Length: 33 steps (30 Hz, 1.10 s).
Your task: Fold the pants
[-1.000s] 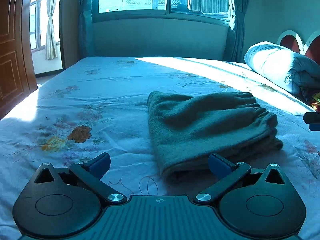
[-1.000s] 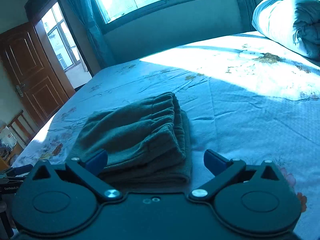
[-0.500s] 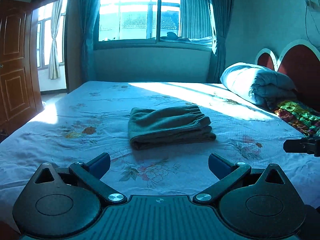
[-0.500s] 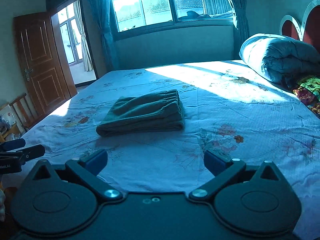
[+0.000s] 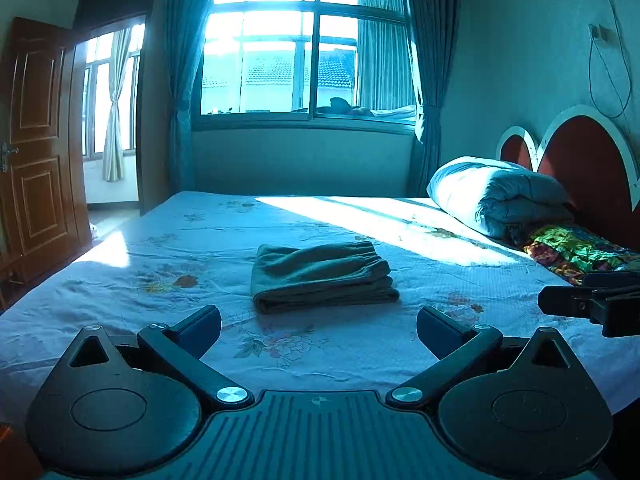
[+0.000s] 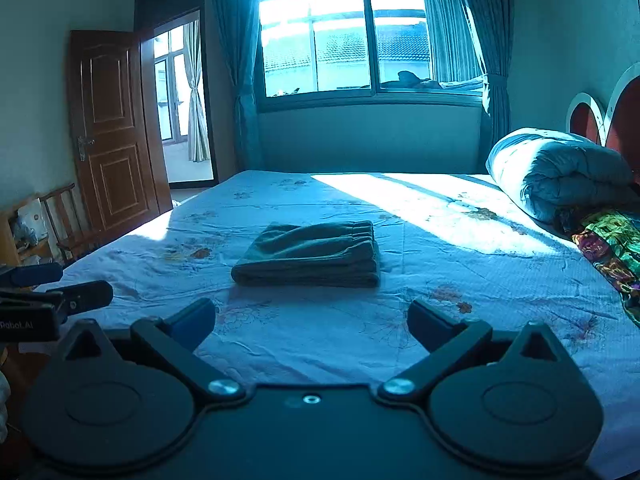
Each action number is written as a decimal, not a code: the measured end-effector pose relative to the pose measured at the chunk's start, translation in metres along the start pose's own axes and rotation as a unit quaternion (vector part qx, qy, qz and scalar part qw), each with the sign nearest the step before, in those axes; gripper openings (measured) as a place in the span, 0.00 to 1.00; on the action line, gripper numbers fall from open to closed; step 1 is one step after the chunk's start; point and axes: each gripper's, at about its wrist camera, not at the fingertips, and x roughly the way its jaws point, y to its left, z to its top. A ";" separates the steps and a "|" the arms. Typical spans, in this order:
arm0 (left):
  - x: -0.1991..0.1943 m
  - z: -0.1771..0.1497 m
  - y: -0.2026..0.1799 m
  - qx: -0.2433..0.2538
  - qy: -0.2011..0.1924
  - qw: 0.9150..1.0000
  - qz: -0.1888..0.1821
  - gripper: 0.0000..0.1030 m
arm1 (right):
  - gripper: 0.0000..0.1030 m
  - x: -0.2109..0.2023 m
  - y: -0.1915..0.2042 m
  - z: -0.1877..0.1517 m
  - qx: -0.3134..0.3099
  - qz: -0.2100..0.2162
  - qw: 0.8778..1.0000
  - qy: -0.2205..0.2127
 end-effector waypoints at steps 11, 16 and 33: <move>0.011 -0.006 0.008 -0.013 0.006 1.000 -0.006 1.00 | 0.94 0.008 0.006 -0.003 0.000 -0.001 1.000 0.005; 0.012 -0.007 0.001 -0.009 0.006 1.000 -0.010 1.00 | 0.94 0.005 0.001 -0.002 0.002 -0.004 1.000 0.002; 0.005 -0.008 -0.003 -0.004 -0.005 1.000 -0.023 1.00 | 0.94 0.000 0.001 0.001 0.001 -0.005 1.000 -0.005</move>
